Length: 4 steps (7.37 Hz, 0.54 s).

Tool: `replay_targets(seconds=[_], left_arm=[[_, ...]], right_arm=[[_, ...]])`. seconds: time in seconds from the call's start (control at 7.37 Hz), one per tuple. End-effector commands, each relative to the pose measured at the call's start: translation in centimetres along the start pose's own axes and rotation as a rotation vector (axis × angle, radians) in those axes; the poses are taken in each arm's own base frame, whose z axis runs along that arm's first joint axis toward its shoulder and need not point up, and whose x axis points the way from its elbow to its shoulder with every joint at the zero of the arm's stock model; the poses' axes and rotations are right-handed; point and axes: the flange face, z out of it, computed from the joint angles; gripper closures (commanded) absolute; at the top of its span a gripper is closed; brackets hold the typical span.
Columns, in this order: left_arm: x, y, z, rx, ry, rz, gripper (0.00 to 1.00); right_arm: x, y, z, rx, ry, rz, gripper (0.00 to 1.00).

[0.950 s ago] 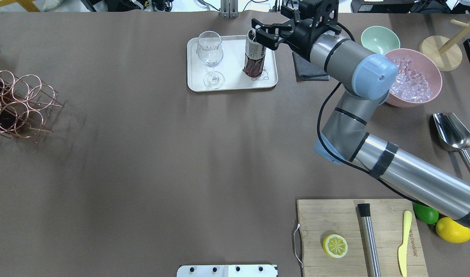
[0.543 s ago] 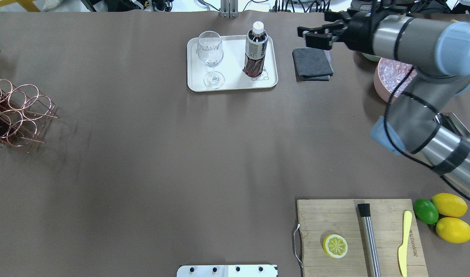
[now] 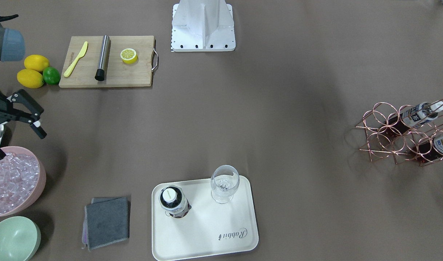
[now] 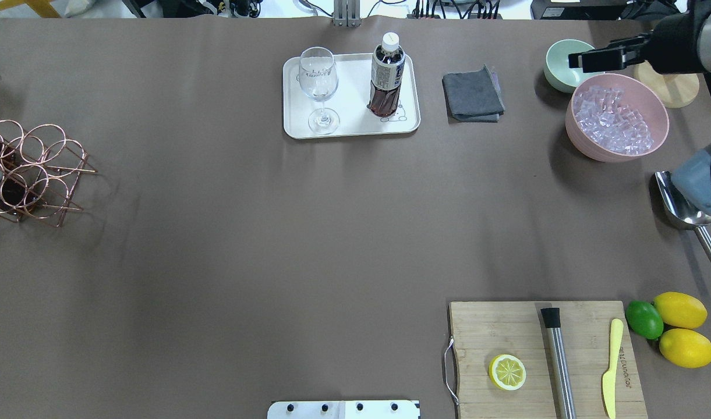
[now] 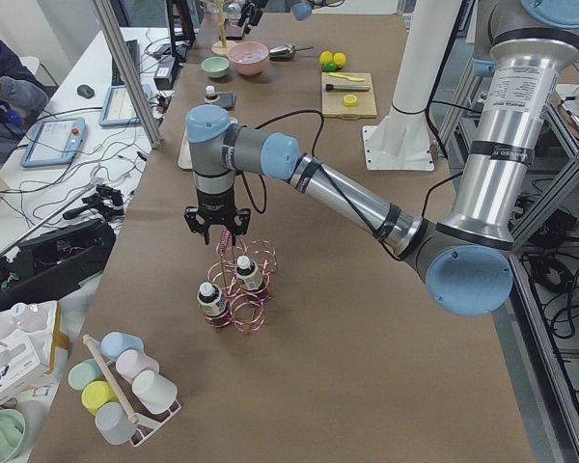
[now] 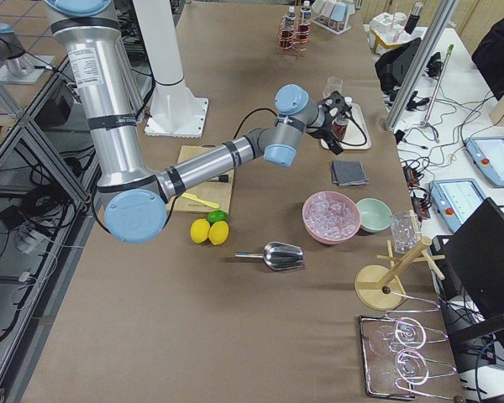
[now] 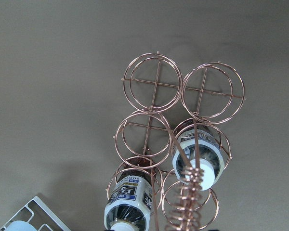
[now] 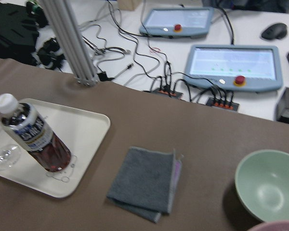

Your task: Take tea from basket to plate

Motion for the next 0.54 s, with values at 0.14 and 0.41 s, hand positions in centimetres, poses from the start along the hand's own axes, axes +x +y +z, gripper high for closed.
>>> replay_targets(seconds=[0.14,0.41], left_arm=[[0.0,0.4,-1.2,0.06,0.001,-0.125,0.02],[0.4,3.4,-3.0,0.077,0.032,-0.269,0.02]], right_arm=[[5.8,3.7,-3.3,-0.348,0.178,0.3,0.0],[8.1,7.6,-6.1,-0.513,0.244,0.465,0.0]])
